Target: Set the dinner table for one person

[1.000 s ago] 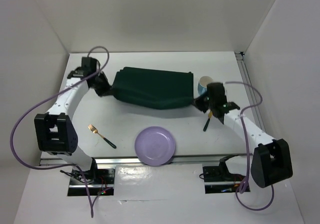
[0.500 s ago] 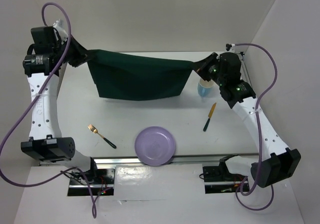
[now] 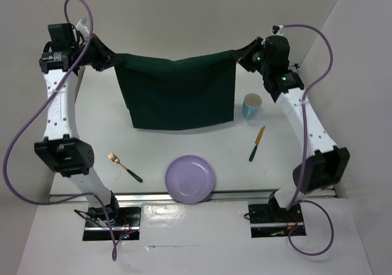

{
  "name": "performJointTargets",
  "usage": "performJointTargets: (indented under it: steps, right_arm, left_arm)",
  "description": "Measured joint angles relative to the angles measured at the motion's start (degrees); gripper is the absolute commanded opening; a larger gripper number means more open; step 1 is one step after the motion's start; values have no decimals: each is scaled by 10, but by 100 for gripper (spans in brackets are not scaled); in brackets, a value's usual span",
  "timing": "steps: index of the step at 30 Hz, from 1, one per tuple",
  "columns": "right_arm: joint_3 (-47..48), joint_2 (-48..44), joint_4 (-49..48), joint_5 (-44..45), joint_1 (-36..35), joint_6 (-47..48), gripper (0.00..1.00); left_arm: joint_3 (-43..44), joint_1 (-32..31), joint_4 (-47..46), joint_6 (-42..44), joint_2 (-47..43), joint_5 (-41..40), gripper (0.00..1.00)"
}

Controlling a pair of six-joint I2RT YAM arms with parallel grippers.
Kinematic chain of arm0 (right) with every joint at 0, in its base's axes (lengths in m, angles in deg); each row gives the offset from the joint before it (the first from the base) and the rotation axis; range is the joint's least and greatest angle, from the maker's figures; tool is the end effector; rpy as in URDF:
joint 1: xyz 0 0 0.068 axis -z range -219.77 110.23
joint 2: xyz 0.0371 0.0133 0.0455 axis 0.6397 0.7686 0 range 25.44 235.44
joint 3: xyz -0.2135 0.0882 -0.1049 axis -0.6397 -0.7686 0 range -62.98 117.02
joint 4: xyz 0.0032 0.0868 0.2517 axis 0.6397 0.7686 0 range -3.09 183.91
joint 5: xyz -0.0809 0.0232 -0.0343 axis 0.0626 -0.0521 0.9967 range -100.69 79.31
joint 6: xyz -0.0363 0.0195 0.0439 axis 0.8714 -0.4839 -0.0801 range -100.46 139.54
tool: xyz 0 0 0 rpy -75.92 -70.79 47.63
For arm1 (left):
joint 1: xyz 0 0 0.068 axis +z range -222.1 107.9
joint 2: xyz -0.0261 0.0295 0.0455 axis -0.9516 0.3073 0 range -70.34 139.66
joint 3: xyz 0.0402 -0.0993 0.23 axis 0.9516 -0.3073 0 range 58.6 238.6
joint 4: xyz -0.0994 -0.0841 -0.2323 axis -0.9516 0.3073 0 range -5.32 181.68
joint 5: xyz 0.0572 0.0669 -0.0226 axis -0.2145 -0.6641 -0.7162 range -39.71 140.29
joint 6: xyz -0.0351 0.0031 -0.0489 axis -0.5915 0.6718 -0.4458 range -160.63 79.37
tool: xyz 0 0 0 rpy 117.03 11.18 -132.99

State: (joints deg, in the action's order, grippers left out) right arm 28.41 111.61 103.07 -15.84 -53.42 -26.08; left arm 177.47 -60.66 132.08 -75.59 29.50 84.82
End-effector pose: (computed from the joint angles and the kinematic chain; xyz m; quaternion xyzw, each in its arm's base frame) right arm 0.3523 0.0897 0.4172 0.1847 0.7486 0.3445 0.5355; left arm 0.3738 0.0499 0.4398 -0.1834 0.8137 -0.3492 0.4270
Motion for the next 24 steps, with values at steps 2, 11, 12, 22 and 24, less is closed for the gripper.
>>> performJointTargets:
  steps: [2,11,12,22,24]
  right_arm:
    - [47,56,-4,-10,14,4,0]
    - [124,155,-37,-37,56,7,0]
    - [121,153,-46,-38,58,7,0]
    - [-182,14,-107,-79,60,1,20]
    - [-269,-22,-103,-92,60,0,58]
  left_arm:
    - [41,-2,-10,-6,54,19,0]
    - [153,-15,-95,-49,178,82,0]
    - [144,-14,-108,-56,174,89,0]
    - [-209,-10,-139,7,-1,85,65]
    - [-290,-12,-123,31,-37,68,100]
